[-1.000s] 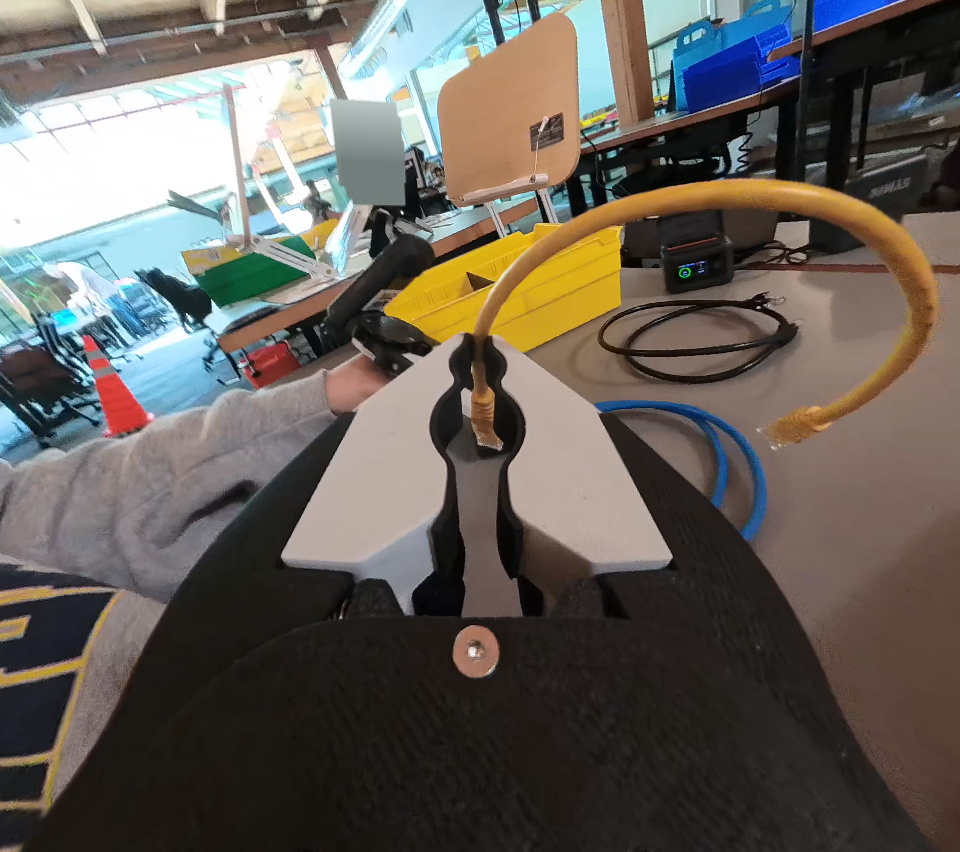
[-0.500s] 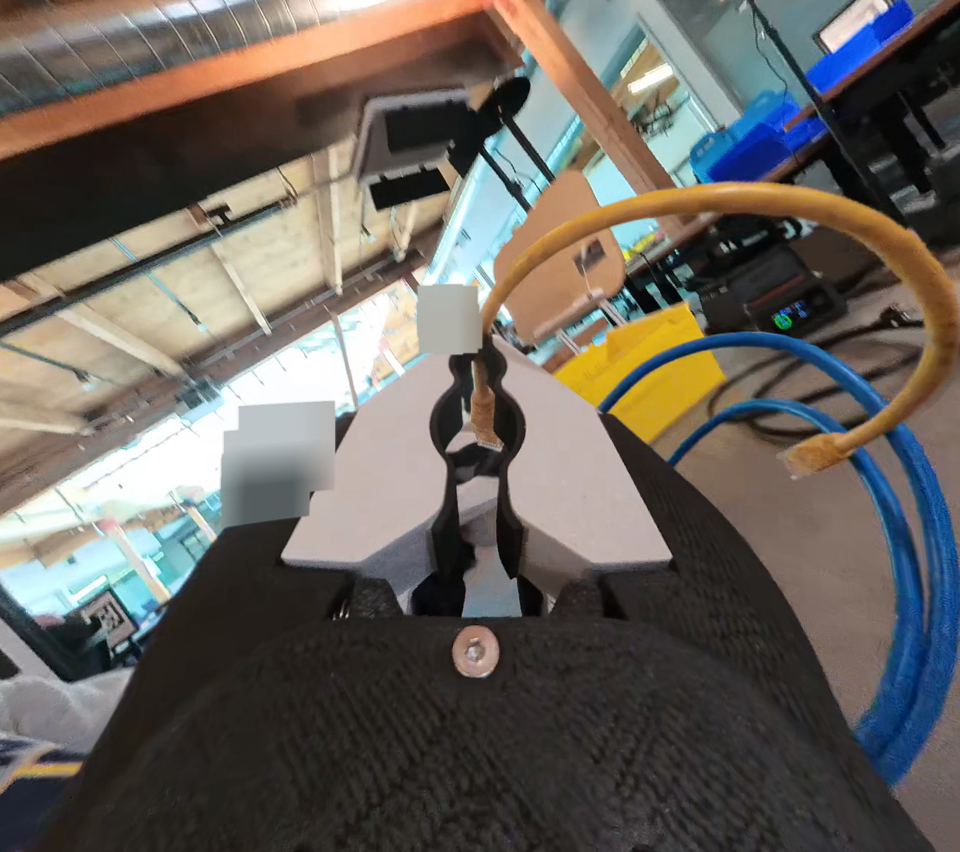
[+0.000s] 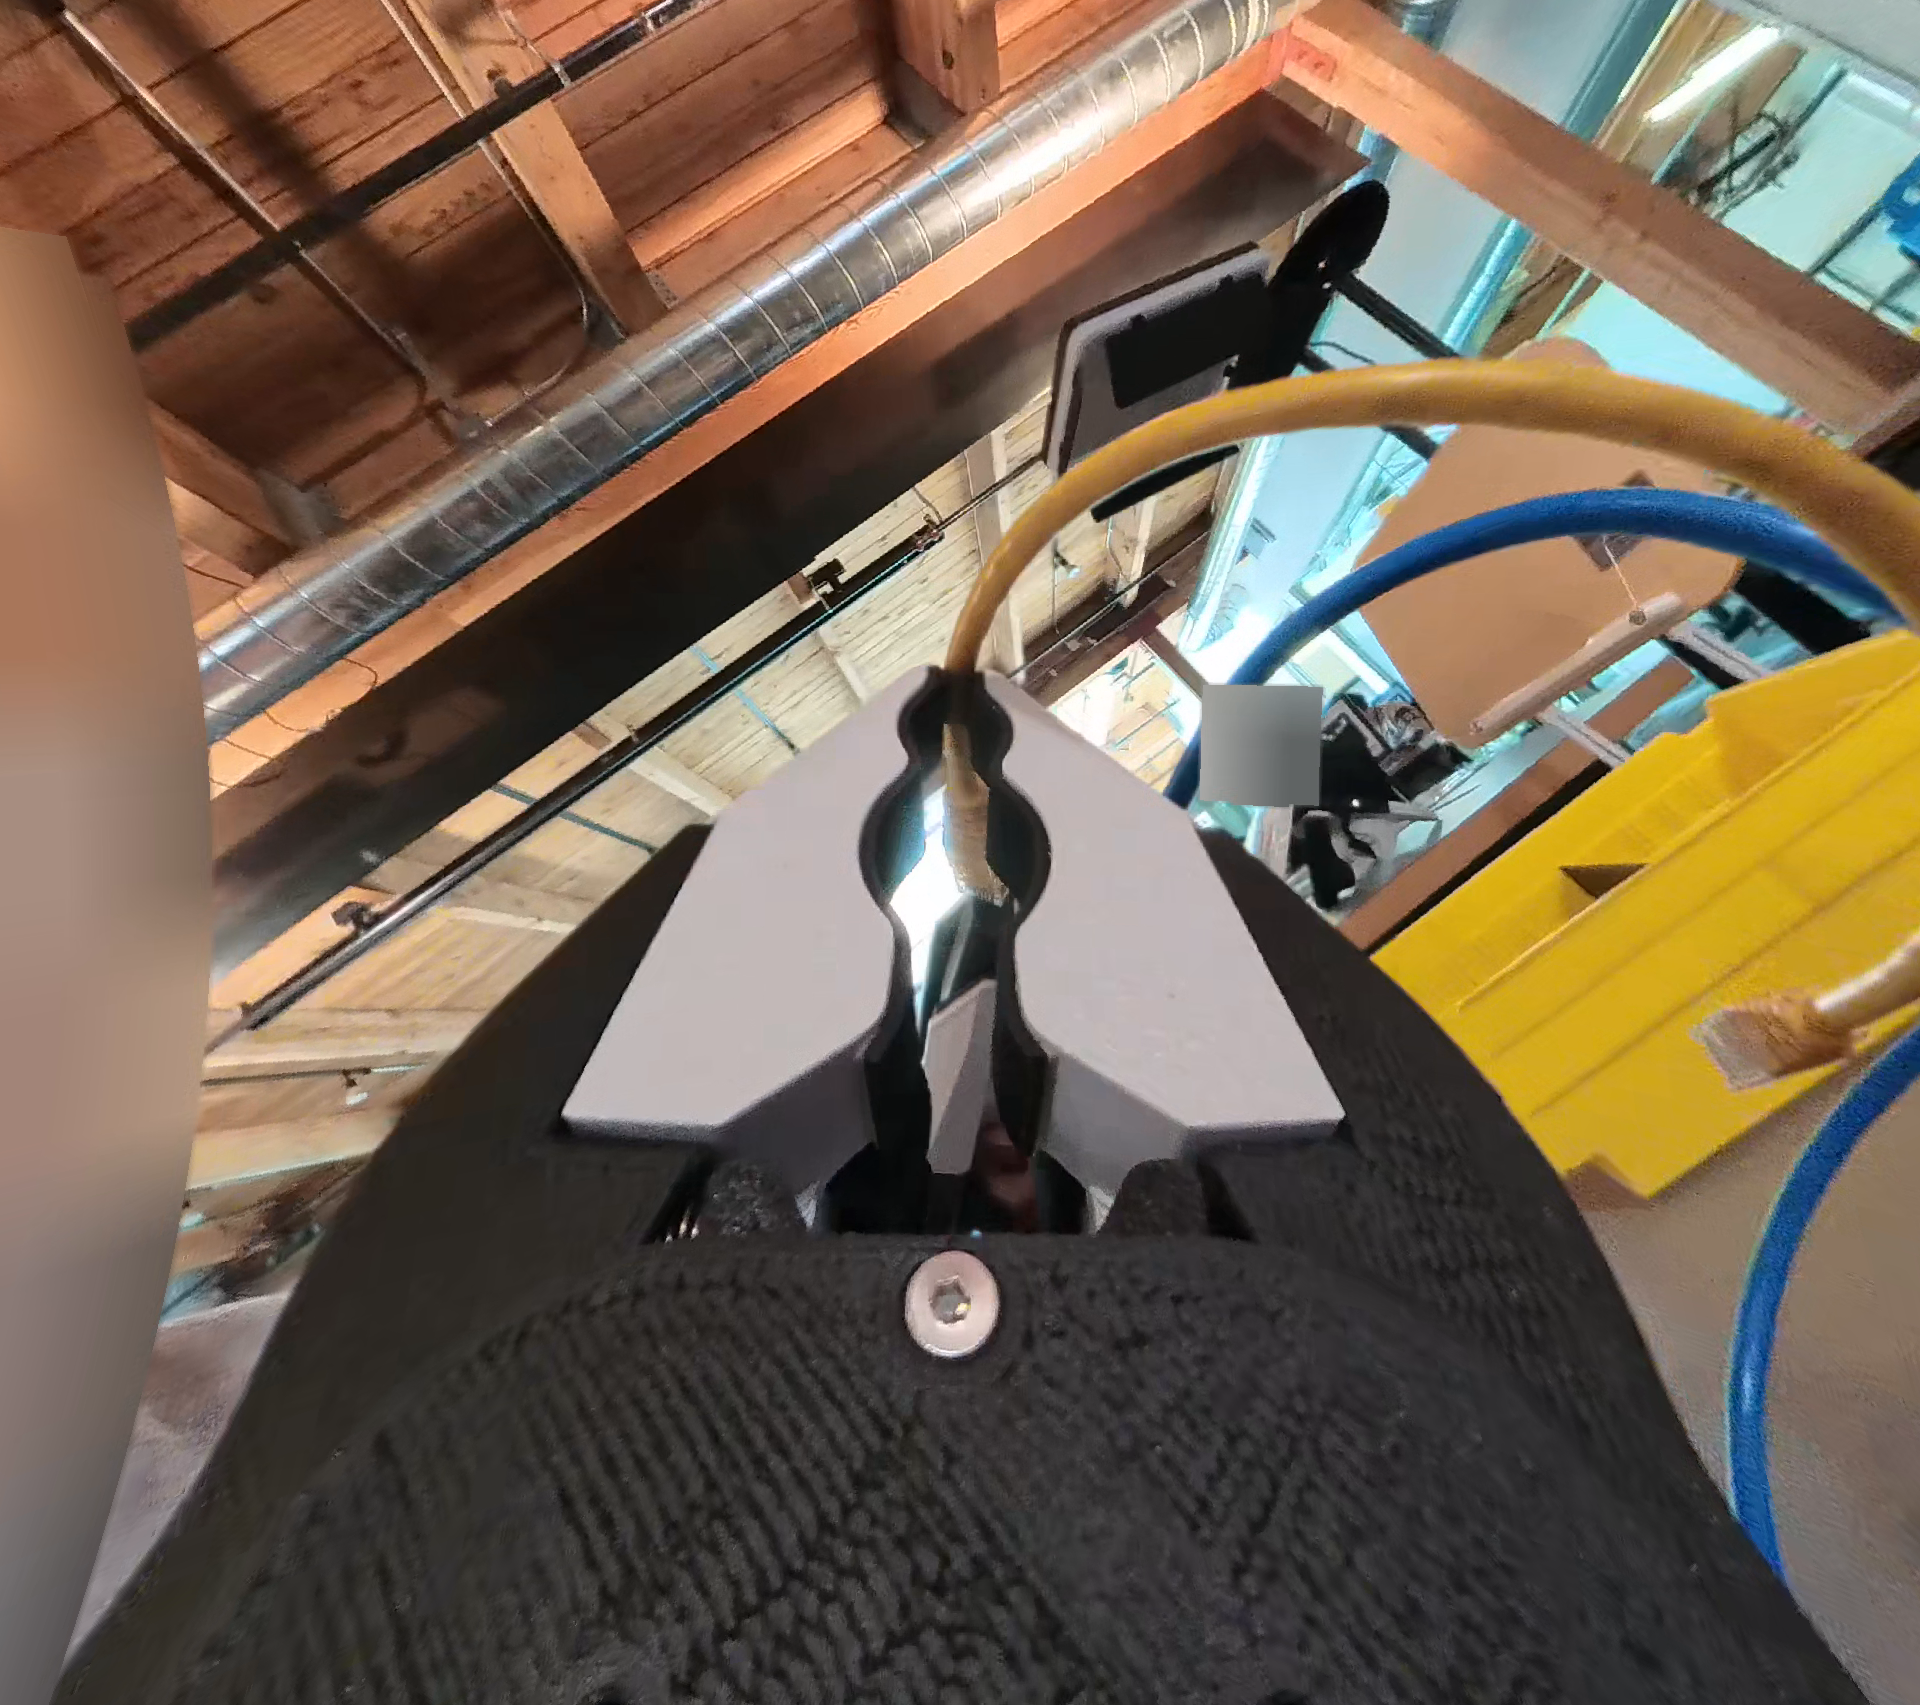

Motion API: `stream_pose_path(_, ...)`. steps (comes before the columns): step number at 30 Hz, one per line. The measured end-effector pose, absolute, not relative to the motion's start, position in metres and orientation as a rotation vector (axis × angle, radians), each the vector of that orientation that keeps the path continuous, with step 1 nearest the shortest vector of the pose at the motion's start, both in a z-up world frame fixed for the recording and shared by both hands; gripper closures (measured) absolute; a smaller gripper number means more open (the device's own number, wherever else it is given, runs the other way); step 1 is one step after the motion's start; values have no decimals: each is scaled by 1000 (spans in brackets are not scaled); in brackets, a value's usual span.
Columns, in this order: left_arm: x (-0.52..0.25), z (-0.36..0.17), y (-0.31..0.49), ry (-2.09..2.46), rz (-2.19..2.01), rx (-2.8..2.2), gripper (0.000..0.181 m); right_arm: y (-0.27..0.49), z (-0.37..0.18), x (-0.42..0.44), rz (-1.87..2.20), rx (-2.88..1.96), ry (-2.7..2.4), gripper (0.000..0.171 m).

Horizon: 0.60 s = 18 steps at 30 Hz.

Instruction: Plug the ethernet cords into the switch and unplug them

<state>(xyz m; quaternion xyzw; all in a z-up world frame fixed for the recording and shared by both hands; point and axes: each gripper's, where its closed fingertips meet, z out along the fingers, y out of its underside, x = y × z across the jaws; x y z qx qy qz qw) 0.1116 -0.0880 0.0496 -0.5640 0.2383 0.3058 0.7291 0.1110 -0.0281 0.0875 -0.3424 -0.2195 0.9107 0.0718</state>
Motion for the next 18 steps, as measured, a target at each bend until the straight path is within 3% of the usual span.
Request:
stream_pose_path(3, 99, 33, -82, 538, 676, -1334, 161, -24, 78, 105, 2680, -1063, -676, 169)
stream_pose_path(10, 45, -69, -57, 360, 406, -1789, 161, 11, 31, 86, 2447, -1258, -670, 170)
stream_pose_path(18, 28, -107, -47, 243, 274, -1904, 161, 27, -12, 71, 2369, -1410, -640, 171)
